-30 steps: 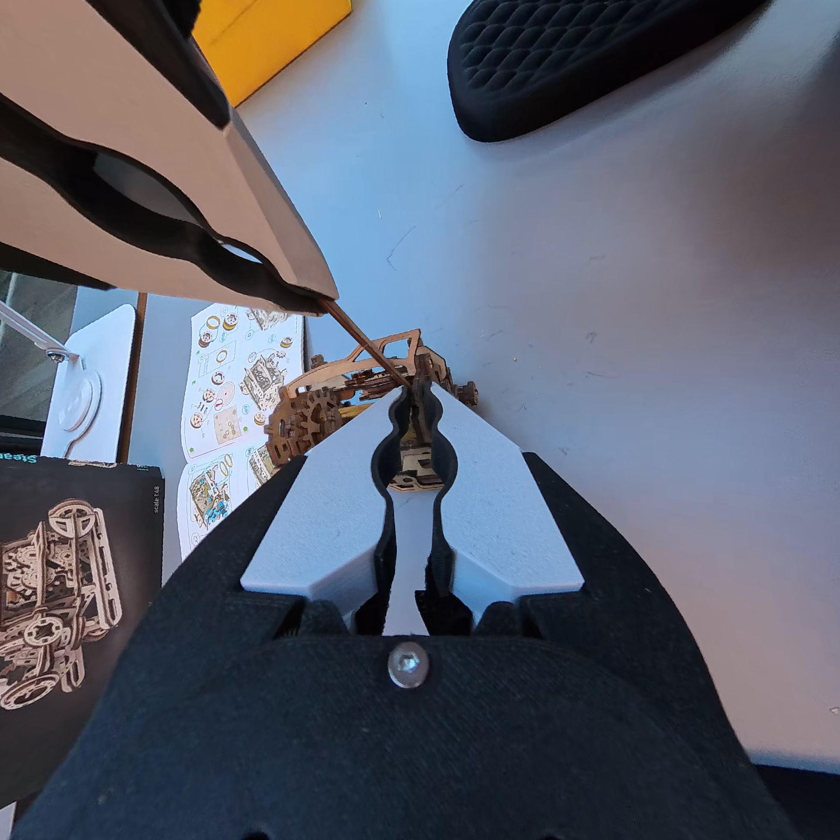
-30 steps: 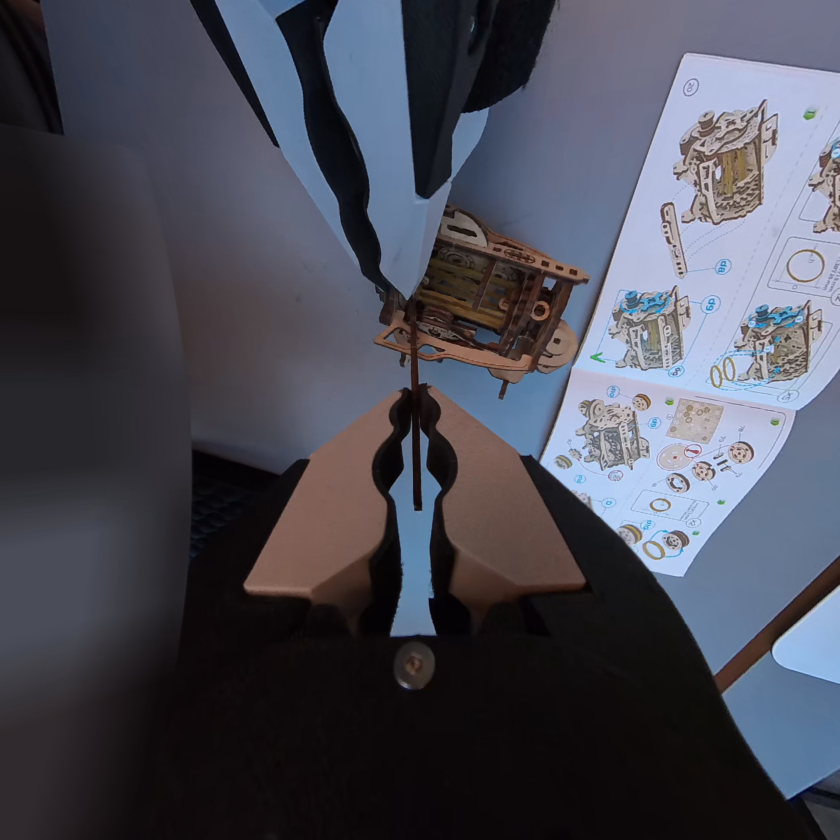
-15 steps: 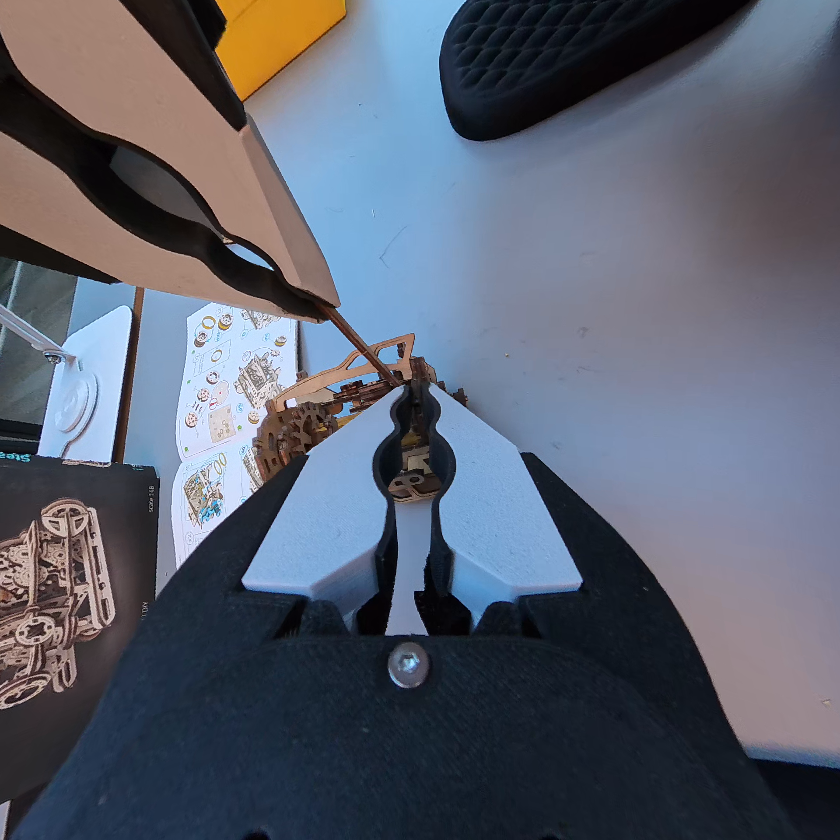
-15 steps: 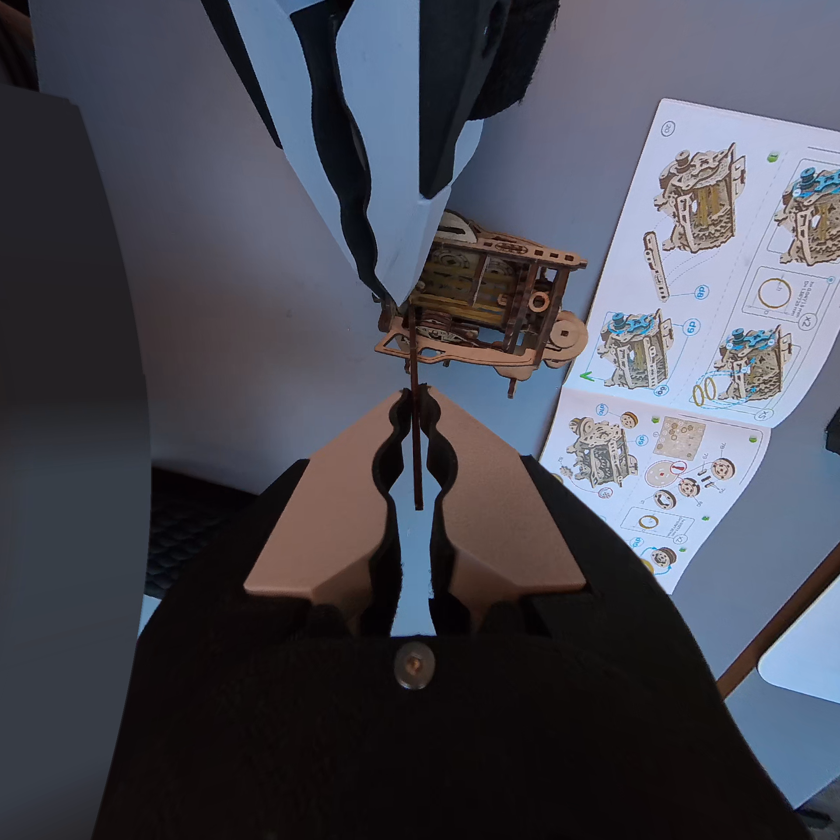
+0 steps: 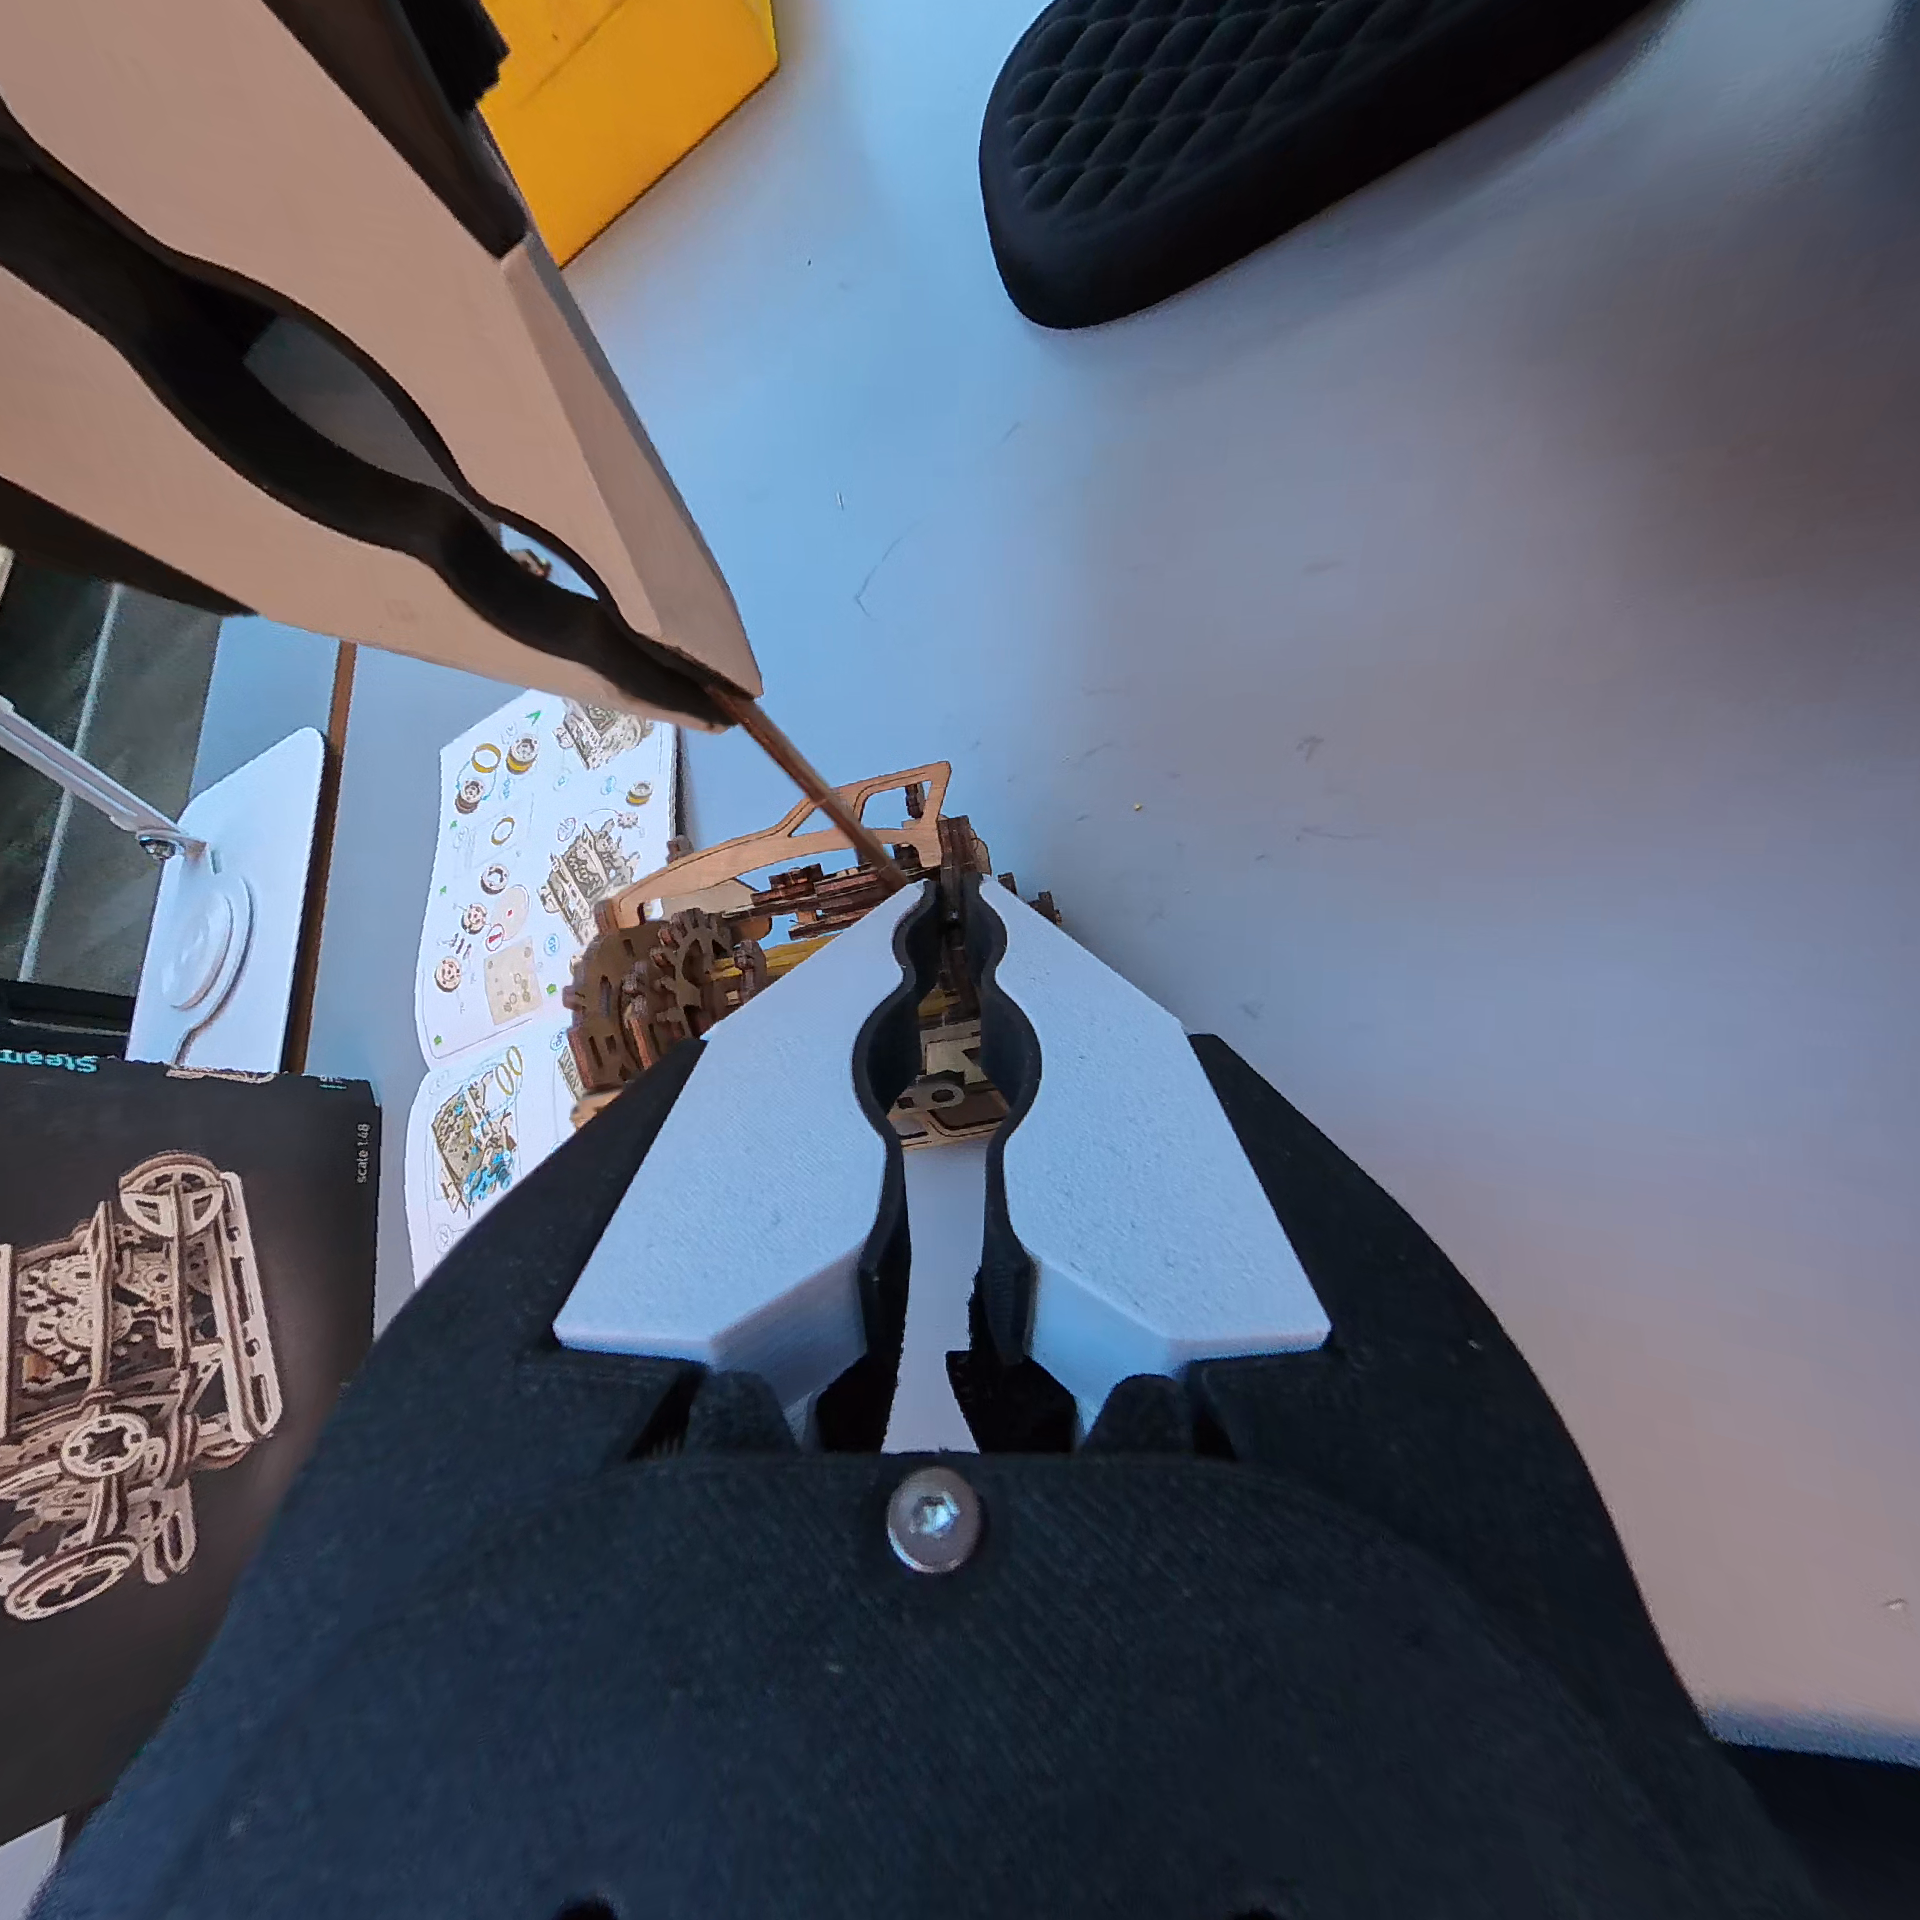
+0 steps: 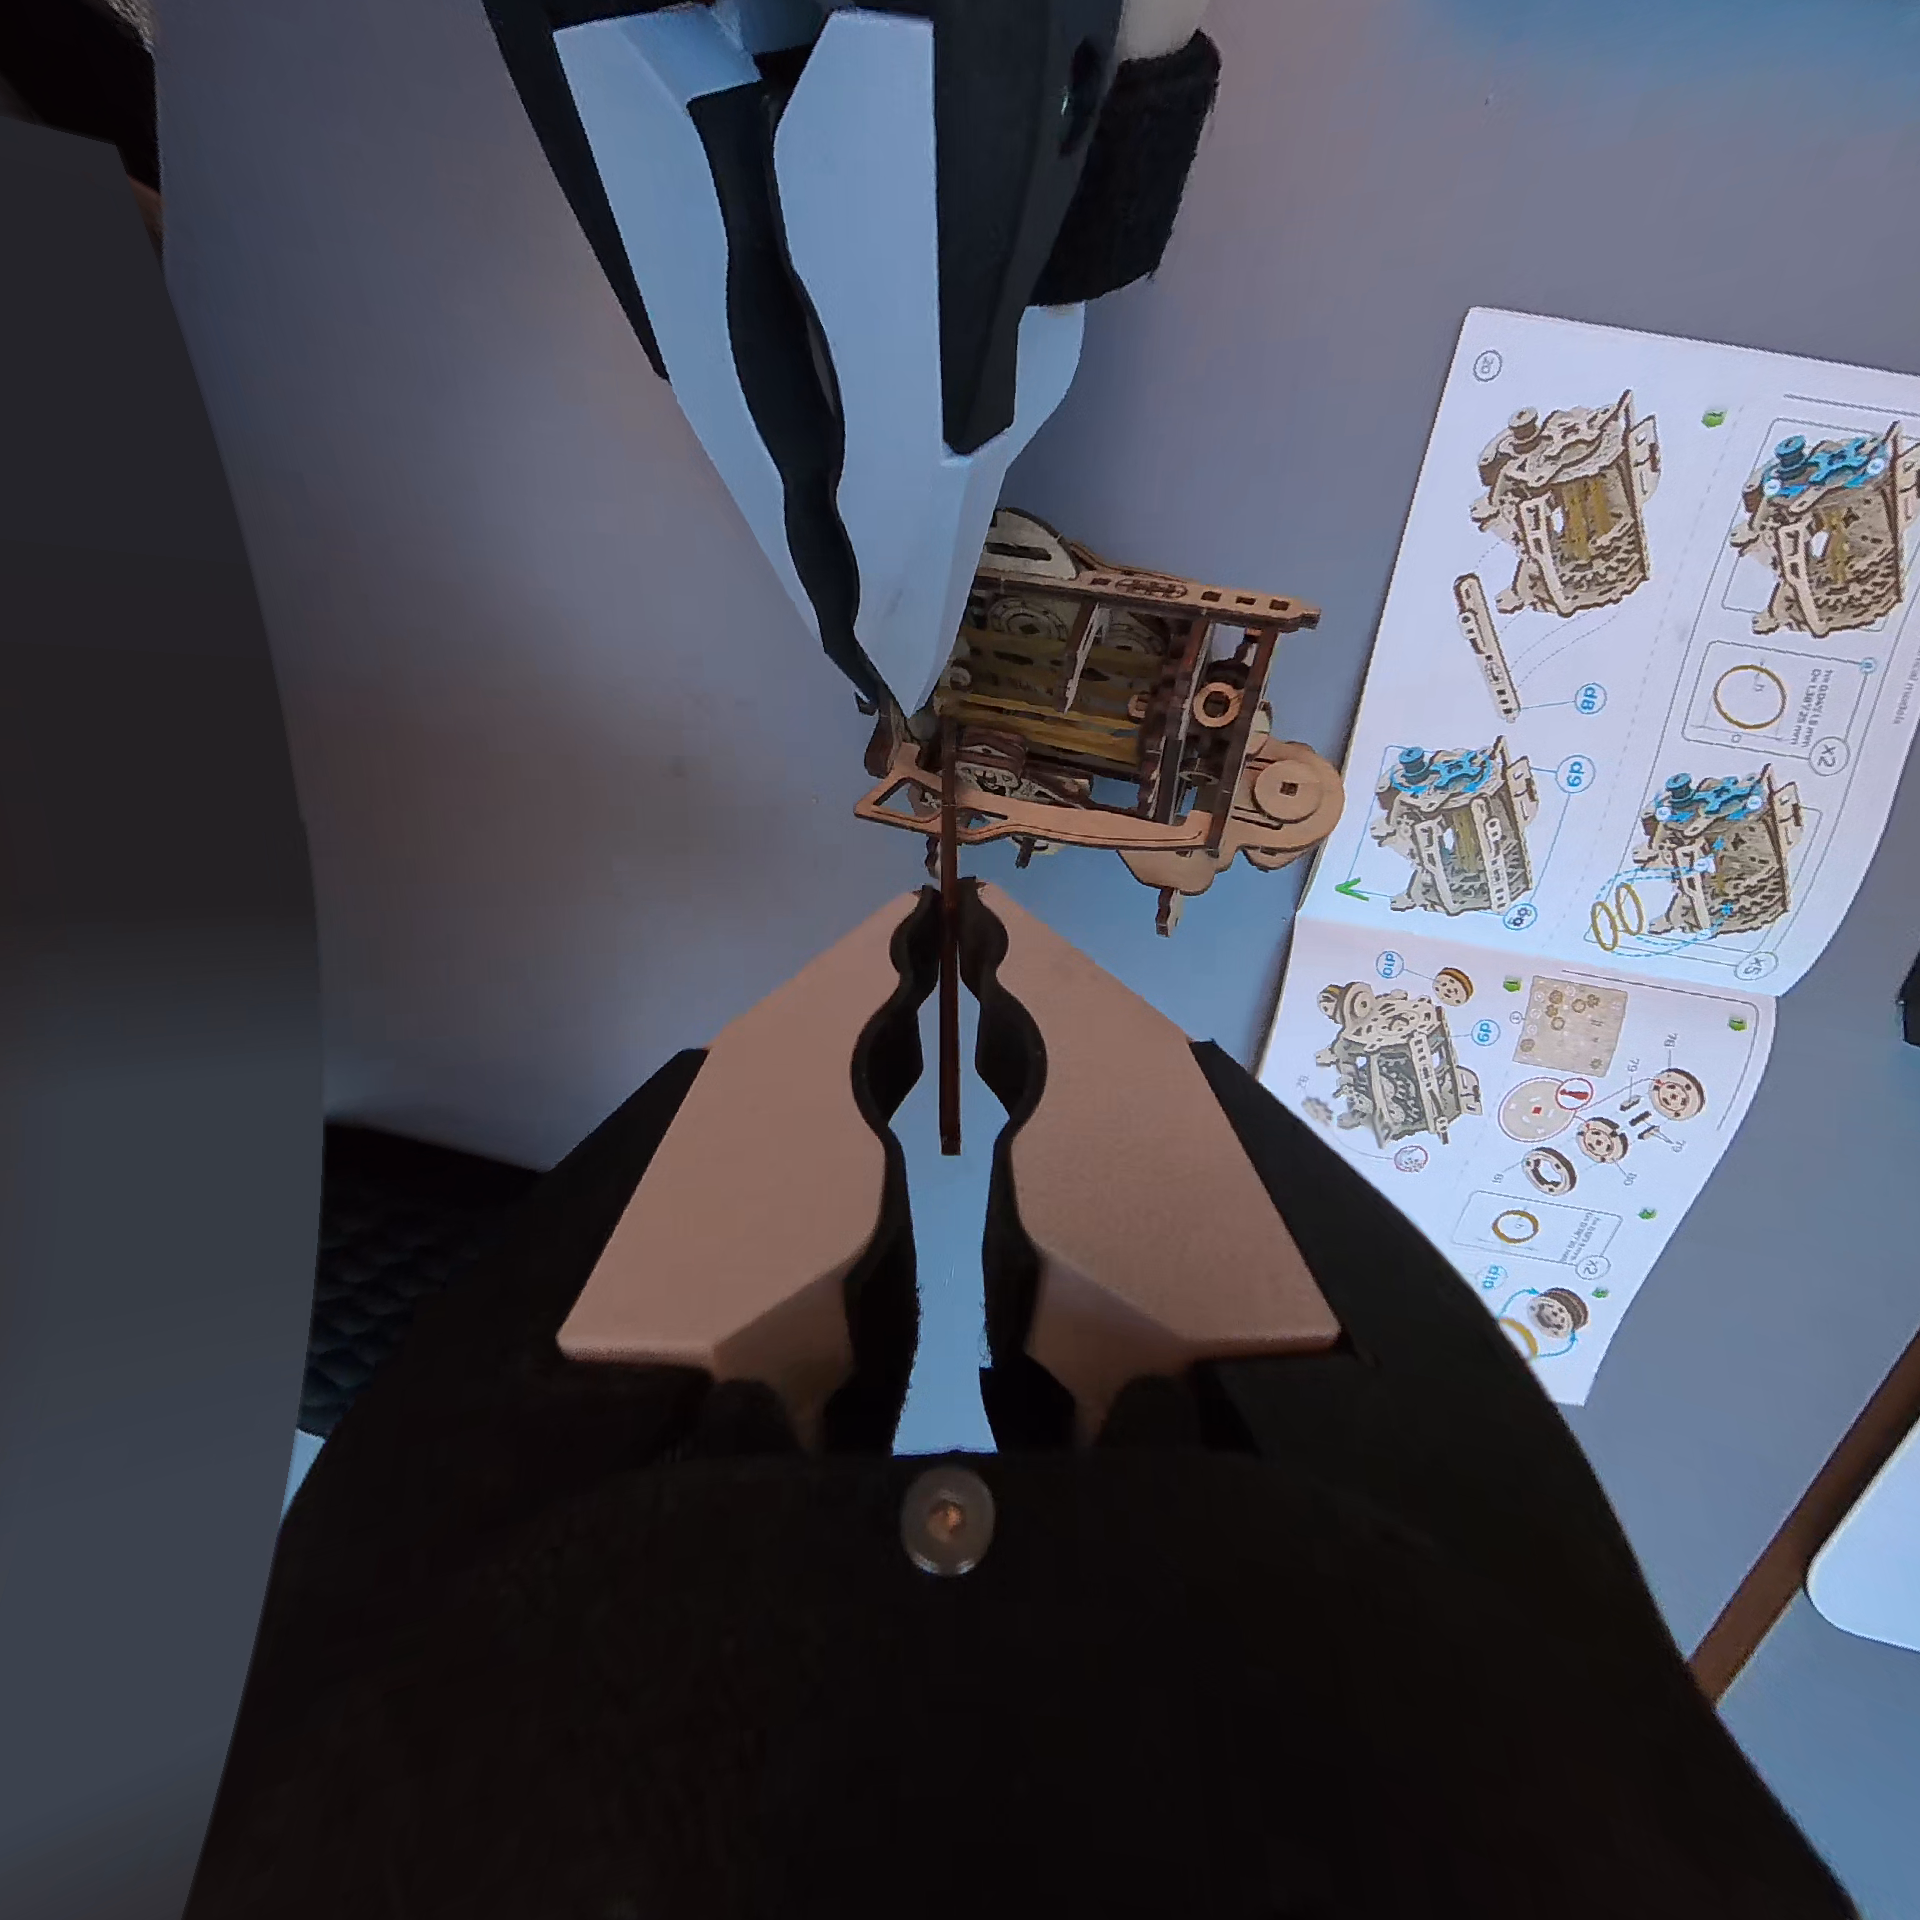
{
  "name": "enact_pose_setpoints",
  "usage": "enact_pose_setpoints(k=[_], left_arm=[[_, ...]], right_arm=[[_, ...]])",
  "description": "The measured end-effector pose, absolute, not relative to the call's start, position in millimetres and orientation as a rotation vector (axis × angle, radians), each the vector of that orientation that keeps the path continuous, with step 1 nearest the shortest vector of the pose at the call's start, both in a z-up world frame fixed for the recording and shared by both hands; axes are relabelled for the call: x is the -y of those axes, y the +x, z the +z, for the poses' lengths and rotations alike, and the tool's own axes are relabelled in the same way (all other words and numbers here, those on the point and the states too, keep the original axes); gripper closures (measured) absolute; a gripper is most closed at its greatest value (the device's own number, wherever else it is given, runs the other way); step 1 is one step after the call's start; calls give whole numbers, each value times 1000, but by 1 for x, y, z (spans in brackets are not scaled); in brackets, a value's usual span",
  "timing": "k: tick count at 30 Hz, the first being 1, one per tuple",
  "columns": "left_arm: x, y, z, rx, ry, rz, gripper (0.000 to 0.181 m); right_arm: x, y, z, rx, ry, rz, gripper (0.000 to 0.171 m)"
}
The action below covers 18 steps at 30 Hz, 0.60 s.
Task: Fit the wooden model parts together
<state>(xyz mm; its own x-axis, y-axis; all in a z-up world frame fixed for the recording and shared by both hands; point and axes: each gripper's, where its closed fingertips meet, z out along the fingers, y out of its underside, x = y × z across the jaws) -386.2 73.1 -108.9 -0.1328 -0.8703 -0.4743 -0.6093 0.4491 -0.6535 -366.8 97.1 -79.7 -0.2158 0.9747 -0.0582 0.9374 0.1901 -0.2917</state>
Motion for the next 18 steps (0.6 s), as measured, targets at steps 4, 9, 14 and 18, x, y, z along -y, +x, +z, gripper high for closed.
enact_pose_setpoints(k=[4, 9, 14, 18], left_arm=[[-72, -384, -109, -1840, -1250, -366, 180], [-75, -380, -108, -1801, -1239, -291, 179], [-83, -377, -105, -1728, -1267, -227, 173], [-83, -373, -91, -1601, -1360, -349, 129]], right_arm=[[-93, -362, -81, 2341, -1907, 397, 170], [-97, -362, -81, 2343, -1912, 362, 170], [-104, -359, -73, 2299, -1932, 369, 170], [-108, -358, -72, 2260, -1937, 394, 170]])
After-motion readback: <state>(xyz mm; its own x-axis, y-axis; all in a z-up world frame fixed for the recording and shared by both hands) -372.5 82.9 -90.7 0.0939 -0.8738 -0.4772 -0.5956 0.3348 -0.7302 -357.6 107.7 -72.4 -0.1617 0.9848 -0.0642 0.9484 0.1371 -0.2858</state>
